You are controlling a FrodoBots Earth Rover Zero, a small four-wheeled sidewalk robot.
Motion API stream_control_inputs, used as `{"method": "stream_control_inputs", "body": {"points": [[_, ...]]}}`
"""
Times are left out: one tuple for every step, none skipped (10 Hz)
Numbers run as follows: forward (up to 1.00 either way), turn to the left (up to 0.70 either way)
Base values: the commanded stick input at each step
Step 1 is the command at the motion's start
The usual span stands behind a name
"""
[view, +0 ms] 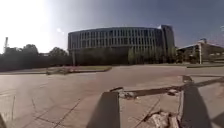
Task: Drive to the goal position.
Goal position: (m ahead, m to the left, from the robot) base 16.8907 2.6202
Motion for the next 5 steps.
{"method": "stream_control_inputs", "body": {"points": [[0.7,0.03],[0.7,0.03],[0.7,0.03],[0.7,0.03],[0.7,0.03]]}}
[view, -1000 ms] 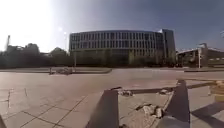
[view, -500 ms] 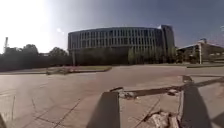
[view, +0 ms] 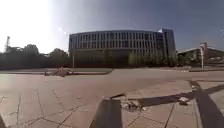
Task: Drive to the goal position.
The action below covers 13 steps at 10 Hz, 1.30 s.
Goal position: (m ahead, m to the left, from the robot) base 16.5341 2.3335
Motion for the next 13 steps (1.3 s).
{"method": "stream_control_inputs", "body": {"points": [[0.7,0.03],[0.7,0.03],[0.7,0.03],[0.7,0.03],[0.7,0.03],[0.7,0.03],[0.7,0.03],[0.7,0.03],[0.7,0.03],[0.7,0.03],[0.7,0.03],[0.7,0.03],[0.7,0.03]]}}
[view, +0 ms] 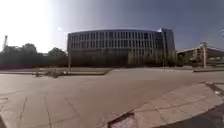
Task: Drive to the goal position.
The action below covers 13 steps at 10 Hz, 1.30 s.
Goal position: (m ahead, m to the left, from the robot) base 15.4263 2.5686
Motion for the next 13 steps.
{"method": "stream_control_inputs", "body": {"points": [[0.7,0.03],[0.7,0.03],[0.7,0.03],[0.7,0.03],[0.7,0.03],[0.67,0.03],[0.54,0.04],[0.54,0.04],[0.54,0.04],[0.55,0.04],[0.56,0.05],[0.56,0.05],[0.56,0.05]]}}
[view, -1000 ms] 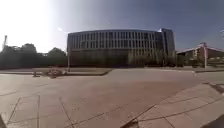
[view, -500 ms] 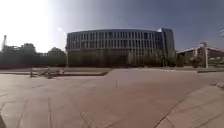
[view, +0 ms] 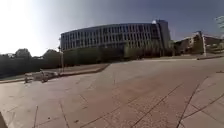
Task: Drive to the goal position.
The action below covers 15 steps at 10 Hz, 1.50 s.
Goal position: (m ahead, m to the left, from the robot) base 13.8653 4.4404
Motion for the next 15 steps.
{"method": "stream_control_inputs", "body": {"points": [[0.56,0.04],[0.56,0.05],[0.56,0.04],[0.56,0.05],[0.56,0.05],[0.56,0.04],[0.56,0.04],[0.56,0.04],[0.56,0.04],[0.56,0.04],[0.56,0.04],[0.56,0.04],[0.56,0.04],[0.56,0.04],[0.56,0.04]]}}
